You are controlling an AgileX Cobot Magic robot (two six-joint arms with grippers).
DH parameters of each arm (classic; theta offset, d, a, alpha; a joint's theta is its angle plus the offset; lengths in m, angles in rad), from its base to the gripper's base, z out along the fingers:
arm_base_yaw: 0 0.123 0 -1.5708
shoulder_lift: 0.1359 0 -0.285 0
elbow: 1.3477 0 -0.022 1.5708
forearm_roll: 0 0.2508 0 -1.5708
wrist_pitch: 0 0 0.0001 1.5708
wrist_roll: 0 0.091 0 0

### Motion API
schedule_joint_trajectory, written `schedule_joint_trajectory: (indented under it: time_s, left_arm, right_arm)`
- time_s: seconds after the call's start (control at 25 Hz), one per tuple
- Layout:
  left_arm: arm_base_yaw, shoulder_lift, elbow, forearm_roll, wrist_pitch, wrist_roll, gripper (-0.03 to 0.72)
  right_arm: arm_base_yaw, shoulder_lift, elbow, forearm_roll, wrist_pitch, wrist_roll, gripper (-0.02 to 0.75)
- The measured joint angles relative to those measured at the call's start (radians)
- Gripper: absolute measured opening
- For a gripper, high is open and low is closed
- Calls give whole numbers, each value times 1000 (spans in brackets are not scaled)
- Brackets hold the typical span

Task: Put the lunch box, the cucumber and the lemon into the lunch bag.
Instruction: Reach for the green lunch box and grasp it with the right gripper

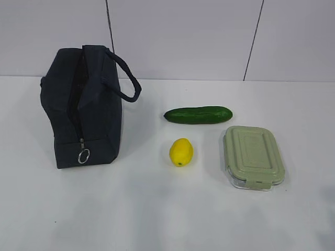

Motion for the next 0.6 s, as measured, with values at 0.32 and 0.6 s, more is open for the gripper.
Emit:
schedule_joint_trajectory:
  time_s: [0.32, 0.6]
  left_arm:
    - [0, 0, 0, 0, 0, 0, 340]
    - [0, 0, 0, 0, 0, 0, 340]
  right_arm:
    - [0, 0, 0, 0, 0, 0, 423]
    - [0, 0, 0, 0, 0, 0, 424]
